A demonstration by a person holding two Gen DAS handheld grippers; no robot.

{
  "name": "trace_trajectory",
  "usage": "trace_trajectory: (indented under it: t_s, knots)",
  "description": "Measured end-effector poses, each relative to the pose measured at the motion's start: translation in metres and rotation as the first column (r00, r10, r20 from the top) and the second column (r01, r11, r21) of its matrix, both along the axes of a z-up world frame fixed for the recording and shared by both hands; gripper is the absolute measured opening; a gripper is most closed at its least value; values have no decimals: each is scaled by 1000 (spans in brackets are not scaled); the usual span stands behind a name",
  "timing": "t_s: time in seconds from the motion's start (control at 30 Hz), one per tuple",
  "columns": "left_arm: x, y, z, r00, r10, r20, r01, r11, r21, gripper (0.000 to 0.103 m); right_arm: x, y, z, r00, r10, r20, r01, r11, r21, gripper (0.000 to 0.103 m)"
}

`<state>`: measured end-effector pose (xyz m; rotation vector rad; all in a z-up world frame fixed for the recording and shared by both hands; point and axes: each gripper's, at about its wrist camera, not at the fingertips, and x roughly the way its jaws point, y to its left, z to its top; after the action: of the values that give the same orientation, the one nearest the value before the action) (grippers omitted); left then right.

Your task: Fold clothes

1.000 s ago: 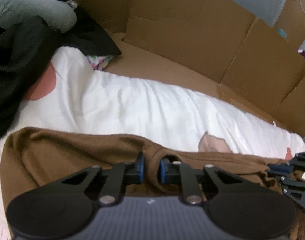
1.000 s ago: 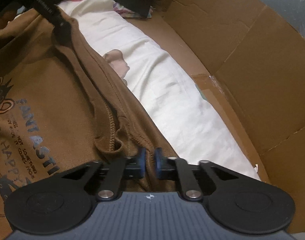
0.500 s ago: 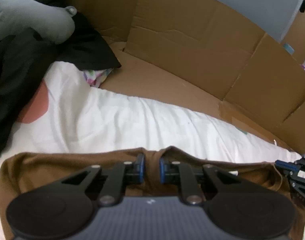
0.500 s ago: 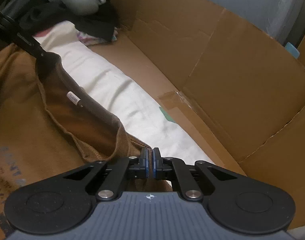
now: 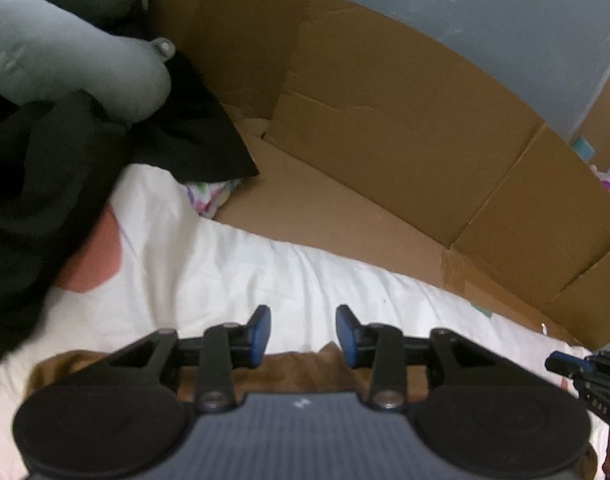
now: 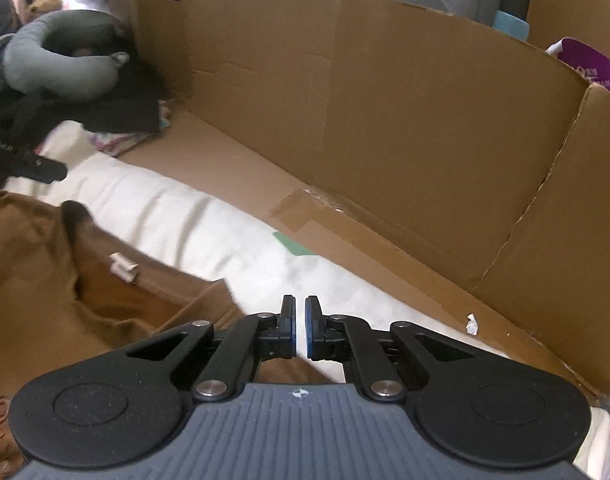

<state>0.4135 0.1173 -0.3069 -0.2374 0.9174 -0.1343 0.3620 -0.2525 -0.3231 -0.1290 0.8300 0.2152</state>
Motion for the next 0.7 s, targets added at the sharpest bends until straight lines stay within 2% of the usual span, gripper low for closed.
trace_trajectory:
  t_s: [0.17,0.3,0.4,0.7]
  knots:
    - [-14,-6,-7,998,-49,-38,53,993,106,36,-14,7,-3,999,17,-31,-17,1000,0,5]
    - [-23,-18,-26,991,-94,-99,108,983,150,33,-14,18,-17,997,21,-76,-22,1000,-12,5]
    - [-22,-27,-38,989,-99,-106,118,975,190,33,-10,26,-29,994,13,-105,-17,999,-33,5]
    - [-8,-36,-48,993,-84,-88,100,974,205,33,16,42,-38,991,-29,-130,35,999,41,5]
